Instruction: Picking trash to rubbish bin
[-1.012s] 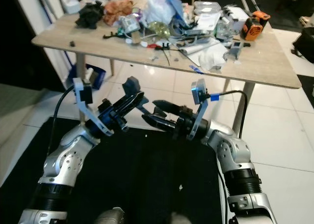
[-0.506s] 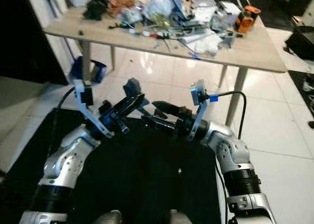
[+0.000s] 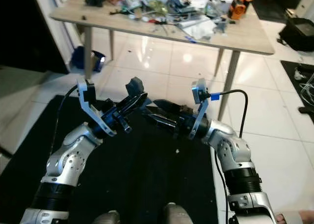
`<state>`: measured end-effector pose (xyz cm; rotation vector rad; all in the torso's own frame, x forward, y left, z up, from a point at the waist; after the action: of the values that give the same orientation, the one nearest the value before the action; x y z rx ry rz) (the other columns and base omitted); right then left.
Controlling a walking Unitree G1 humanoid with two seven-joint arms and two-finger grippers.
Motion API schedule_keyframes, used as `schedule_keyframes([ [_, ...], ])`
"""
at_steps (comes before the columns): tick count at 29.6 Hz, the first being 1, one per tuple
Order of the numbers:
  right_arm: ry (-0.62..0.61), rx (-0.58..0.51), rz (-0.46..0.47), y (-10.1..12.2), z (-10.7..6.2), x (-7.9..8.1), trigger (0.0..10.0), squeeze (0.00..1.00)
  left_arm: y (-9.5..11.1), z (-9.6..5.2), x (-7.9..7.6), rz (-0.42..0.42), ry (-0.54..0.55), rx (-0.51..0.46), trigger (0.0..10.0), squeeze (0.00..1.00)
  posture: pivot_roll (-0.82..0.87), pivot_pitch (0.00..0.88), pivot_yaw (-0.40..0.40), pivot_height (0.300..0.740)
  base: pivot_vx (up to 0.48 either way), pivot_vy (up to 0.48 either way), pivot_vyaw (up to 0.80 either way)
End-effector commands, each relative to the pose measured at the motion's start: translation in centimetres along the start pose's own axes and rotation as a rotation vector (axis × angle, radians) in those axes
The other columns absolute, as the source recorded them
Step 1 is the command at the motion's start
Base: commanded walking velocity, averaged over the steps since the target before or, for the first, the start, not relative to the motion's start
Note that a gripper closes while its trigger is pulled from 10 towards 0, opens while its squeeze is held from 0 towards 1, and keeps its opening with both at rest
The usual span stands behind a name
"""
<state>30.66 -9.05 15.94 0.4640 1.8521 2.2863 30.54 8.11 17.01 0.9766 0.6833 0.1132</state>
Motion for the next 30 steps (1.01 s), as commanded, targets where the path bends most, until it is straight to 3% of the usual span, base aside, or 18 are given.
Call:
schedule_keyframes([
  [1, -0.01, 0.007, -0.001, 0.06, -0.23, -0.17, 10.0, 0.0, -0.26, 0.09, -0.21, -0.001, -0.006, 0.009, 10.0, 0.0, -0.05, 0.0, -0.05, 0.74, -0.322, 0.0, 0.0],
  [30, -0.023, 0.01, 0.006, -0.25, -0.32, -0.46, 10.0, 0.0, -0.37, 0.08, -0.23, 0.004, -0.009, 0.015, 10.0, 0.0, -0.04, 0.0, -0.052, 0.74, -0.324, 0.0, 0.0],
])
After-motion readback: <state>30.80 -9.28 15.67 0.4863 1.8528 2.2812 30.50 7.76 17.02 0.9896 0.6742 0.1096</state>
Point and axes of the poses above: a point about 5 cm out from each wrist's last joint towards the gripper, its own z axis pointing out of the wrist towards the gripper, its own y axis along the axis of the wrist's last joint, x = y × z, the point moved 4 cm from there along z, pointing out of the wrist towards the gripper, and after that the axes turned 12 degrees about -z, right-handed, at the moved point
